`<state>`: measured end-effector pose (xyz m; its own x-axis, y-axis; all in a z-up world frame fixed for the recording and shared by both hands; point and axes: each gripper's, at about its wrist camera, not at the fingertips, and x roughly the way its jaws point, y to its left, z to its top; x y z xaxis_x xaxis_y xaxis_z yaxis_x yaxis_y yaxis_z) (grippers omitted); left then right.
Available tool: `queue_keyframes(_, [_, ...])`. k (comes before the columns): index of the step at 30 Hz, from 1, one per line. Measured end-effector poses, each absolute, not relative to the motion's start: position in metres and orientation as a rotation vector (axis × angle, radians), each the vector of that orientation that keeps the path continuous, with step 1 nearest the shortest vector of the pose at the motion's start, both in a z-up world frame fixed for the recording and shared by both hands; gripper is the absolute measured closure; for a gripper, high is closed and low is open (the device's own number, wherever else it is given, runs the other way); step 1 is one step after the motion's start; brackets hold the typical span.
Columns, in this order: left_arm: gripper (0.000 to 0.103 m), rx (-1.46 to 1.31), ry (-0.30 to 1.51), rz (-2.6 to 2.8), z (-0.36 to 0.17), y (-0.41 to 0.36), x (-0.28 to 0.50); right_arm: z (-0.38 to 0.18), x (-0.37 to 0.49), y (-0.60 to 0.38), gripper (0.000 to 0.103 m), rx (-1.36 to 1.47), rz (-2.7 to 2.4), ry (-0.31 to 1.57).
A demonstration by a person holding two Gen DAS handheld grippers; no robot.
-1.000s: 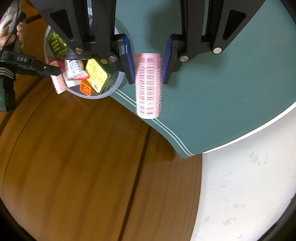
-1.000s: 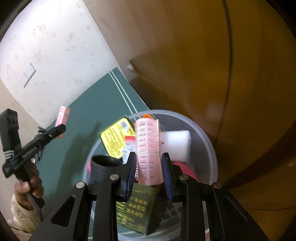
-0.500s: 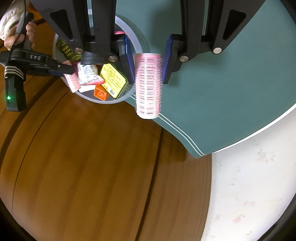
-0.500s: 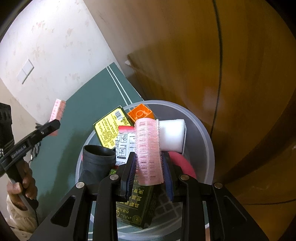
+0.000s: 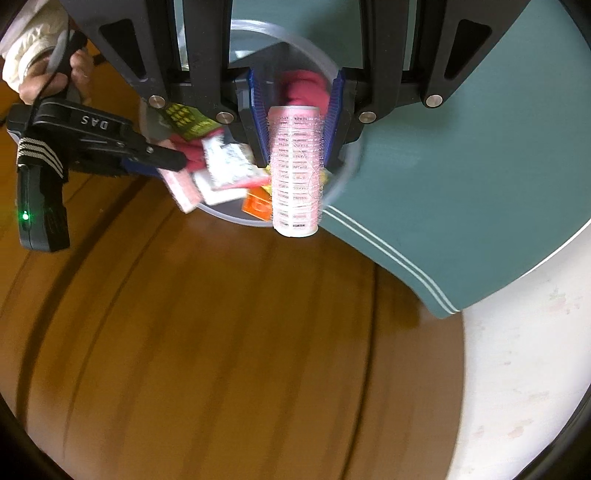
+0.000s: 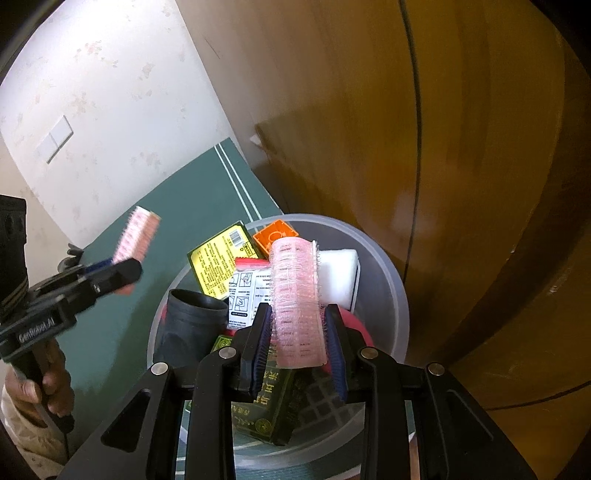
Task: Organize objects
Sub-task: 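Lift and carry both pink rollers over the clear basin, then lower the rollers into the basin and open both grippers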
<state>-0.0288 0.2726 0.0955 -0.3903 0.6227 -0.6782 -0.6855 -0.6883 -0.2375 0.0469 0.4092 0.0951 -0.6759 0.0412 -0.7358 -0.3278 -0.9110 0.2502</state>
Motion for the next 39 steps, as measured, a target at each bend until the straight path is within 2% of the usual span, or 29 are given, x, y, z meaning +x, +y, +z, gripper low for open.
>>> queue_keyframes(5, [0.073,-0.973,0.105,2.049,0.097,0.29,-0.015,0.096,0.062,0.409,0.072,-1.128,2.655,0.469])
queue_keyframes(17, [0.071,-0.98,0.164,1.968,0.086,0.328,-0.006,0.089,0.067,0.419,0.072,-1.13,2.66,0.505])
queue_keyframes(24, [0.055,-0.964,0.163,1.942,0.084,0.334,-0.006,0.089,0.073,0.422,0.072,-1.113,2.658,0.515])
queue_keyframes(29, [0.051,-0.956,0.176,1.96,0.084,0.33,-0.005,0.088,0.073,0.419,0.072,-1.122,2.668,0.503])
queue_keyframes(32, [0.032,-0.934,0.209,2.015,0.088,0.322,0.002,0.087,0.07,0.416,0.071,-1.135,2.662,0.498])
queue_keyframes(34, [0.012,-0.899,0.253,2.095,0.092,0.318,0.005,0.089,0.071,0.414,0.07,-1.129,2.657,0.487])
queue_keyframes(39, [0.003,-0.842,0.283,2.188,0.099,0.302,0.009,0.098,0.075,0.411,0.058,-1.098,2.65,0.478])
